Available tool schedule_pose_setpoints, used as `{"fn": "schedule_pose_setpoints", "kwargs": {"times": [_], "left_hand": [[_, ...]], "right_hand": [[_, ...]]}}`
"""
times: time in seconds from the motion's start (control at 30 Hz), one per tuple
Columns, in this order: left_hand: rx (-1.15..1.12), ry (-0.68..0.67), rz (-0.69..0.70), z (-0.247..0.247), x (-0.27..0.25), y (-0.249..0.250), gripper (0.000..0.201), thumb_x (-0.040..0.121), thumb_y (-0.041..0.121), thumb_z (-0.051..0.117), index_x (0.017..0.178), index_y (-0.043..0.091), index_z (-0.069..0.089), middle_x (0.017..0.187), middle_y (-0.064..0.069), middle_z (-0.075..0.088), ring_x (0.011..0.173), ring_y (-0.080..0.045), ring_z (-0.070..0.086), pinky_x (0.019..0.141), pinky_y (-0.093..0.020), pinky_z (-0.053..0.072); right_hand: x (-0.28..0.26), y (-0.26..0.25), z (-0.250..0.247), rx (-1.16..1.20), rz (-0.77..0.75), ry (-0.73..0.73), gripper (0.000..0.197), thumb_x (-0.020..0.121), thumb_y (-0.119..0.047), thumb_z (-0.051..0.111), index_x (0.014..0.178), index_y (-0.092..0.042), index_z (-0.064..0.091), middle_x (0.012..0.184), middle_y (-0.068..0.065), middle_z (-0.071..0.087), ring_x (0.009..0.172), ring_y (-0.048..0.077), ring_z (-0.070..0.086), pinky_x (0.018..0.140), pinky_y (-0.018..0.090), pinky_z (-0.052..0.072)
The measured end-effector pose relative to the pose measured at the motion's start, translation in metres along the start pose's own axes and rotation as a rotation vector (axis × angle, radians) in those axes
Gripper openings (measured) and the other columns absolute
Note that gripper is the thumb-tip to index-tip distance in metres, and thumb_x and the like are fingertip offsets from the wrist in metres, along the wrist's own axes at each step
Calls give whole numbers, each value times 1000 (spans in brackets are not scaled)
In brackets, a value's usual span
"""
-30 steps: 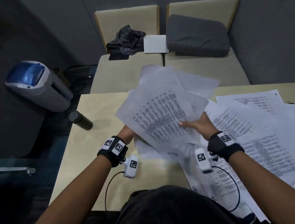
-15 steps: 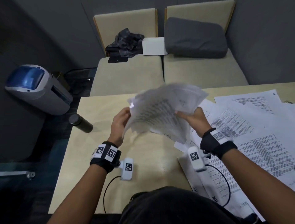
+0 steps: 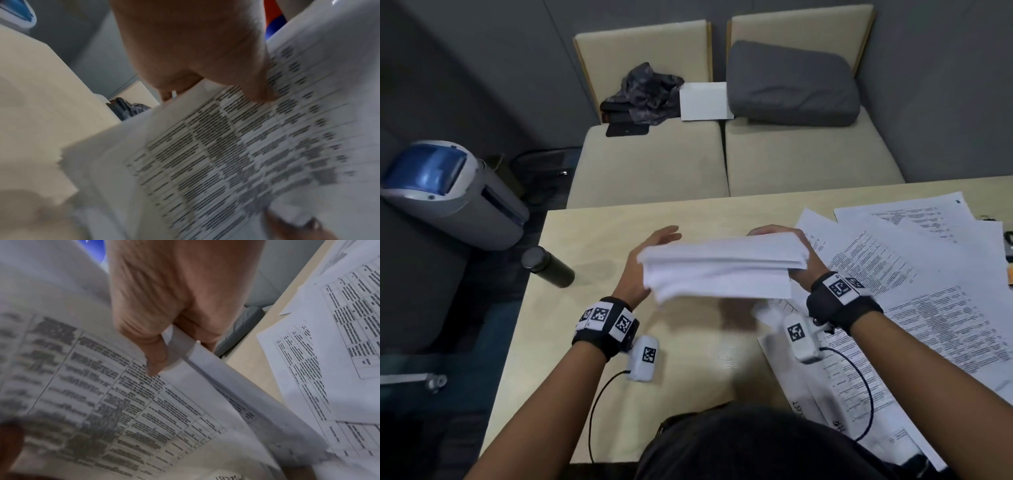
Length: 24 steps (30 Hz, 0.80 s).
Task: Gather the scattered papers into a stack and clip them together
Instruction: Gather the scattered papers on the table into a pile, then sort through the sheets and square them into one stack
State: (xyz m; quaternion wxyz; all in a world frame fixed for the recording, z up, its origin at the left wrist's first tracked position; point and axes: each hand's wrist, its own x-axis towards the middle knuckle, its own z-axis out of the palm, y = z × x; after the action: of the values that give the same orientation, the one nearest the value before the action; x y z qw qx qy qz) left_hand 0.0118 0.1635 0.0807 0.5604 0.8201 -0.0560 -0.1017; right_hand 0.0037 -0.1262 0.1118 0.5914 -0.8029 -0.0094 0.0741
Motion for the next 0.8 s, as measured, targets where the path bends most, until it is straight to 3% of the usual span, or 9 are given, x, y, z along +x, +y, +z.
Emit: {"fn": "schedule_pose_setpoints", "kwargs": {"times": [0.07,0.13,0.17,0.23,0.37,0.53,0.63,0.7,0.8], "left_hand": [[-94,93,38,-1,5,23,25,82,43,68,100,26,65,101,3,67,94,-13,63,90,-35,51],[-180,125,63,5,9,48,16,81,49,70,83,33,68,90,-4,65,83,-17,61,79,-39,50],[-230,123,74,9,10,59,5,84,38,72,83,34,70,91,-3,68,85,-18,64,80,-42,52],[-335,124,54,13,9,70,20,86,12,71,89,31,74,93,1,74,90,-19,69,85,-44,55],[-531,165,70,9,2,75,22,81,0,70,95,16,72,92,-6,74,88,-26,69,81,-42,56],[-500,135,12,16,-12,41,43,67,17,79,108,17,68,101,-2,72,92,-20,67,79,-35,55],[-330,41,-90,33,-19,14,62,73,20,80,129,11,57,118,-2,69,109,-18,65,91,-39,55],[-204,90,-45,36,-18,5,43,83,17,73,124,19,61,114,5,71,107,-13,65,95,-39,53],[39,205,73,23,-9,9,8,88,13,65,93,11,71,85,2,74,77,-15,66,74,-45,53]], "right_hand": [[1,0,0,45,3,-22,33,80,-9,72,112,-15,66,112,7,70,108,16,65,98,41,52],[1,1,2,112,53,-17,51,74,-4,81,119,-16,59,116,4,68,110,15,65,99,38,52],[1,0,4,143,71,-7,51,73,-3,81,116,-17,58,113,1,68,105,10,66,96,32,53],[-1,-7,7,156,71,21,47,75,-4,80,105,-29,55,106,-9,66,99,-1,62,89,20,52],[-5,-22,8,215,7,76,44,77,-1,77,99,-31,54,104,-12,65,97,-2,63,84,14,50],[-17,-15,17,274,27,40,42,75,1,78,100,-28,61,103,-2,70,99,9,69,91,34,56],[-24,4,32,256,147,12,41,74,1,79,99,-25,61,105,6,70,109,27,66,98,48,51],[-25,6,33,219,150,29,38,73,-2,81,98,-24,63,109,13,70,107,29,66,97,51,51],[-16,-10,13,176,103,114,31,72,-2,81,92,-19,65,102,11,72,95,23,70,90,46,56]]}}
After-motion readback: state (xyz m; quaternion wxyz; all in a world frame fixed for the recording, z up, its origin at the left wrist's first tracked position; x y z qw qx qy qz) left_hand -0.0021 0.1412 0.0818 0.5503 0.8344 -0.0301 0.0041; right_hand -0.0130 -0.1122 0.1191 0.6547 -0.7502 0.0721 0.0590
